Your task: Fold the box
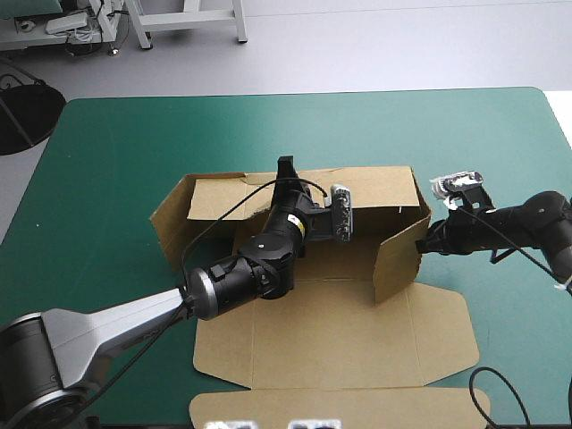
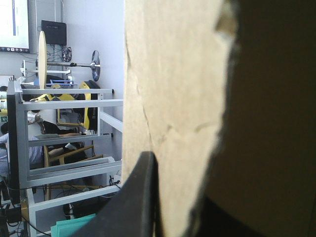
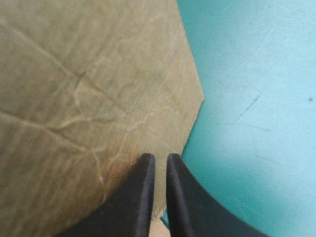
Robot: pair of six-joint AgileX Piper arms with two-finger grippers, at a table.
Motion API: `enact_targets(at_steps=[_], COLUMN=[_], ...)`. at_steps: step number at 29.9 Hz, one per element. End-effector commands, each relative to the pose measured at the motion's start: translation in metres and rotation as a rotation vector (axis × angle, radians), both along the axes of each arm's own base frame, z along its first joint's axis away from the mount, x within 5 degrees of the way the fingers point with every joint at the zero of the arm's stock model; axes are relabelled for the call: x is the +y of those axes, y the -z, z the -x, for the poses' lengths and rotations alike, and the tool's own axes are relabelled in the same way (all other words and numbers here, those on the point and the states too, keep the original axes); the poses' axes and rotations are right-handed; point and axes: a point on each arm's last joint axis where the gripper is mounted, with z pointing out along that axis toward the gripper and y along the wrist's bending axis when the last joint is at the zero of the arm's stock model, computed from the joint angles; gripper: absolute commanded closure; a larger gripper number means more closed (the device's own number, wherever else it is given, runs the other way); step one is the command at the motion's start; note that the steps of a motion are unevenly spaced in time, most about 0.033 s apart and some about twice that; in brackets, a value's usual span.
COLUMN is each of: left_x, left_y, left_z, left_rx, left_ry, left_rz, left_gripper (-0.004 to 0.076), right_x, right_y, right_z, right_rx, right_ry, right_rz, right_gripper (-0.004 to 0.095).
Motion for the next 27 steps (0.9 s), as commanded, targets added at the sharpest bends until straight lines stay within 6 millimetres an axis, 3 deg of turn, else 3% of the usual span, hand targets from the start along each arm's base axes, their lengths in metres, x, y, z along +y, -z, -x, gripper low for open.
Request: enact_targets(at_steps=[1, 3, 5, 10, 19, 27], left_x=[0.006, 0.007, 0.007, 0.007, 0.007, 0.004], left_y=[0.011, 0.011, 0.011, 0.011, 0.008, 0.006], left_z=[0.006, 0.006, 0.006, 0.006, 0.004, 0.002], left_rx=[0.125, 0.125, 0.125, 0.123, 0.080, 0.050], left_ry=[-0.111, -0.113, -0.113, -0.112, -0.100, -0.078], left_rz=[0.037, 0.036, 0.036, 0.034, 0.015, 0.032], left_gripper=[0.0733, 0.0733, 0.0733, 0.0733, 0.0733, 0.0733], right_x=[-0.001, -0.002, -0.001, 0.003, 0.019, 0.020], right_y=[-0.020, -0.024, -0.029, -0.038, -0.034, -0.036], right_z=[0.008, 0.013, 0.018, 0.027, 0.023, 0.012], right_rx=[-0.048, -0.060, -0.077, -0.102, -0.111, -0.199], right_ry=[0.003, -0.009, -0.026, -0.082, -0.159, -0.071], right_rz=[0.023, 0.043, 0.056, 0.055, 0.052, 0.040], right_gripper=[0.0615, 0.0523, 0.0491, 0.0487, 0.0487, 0.0487])
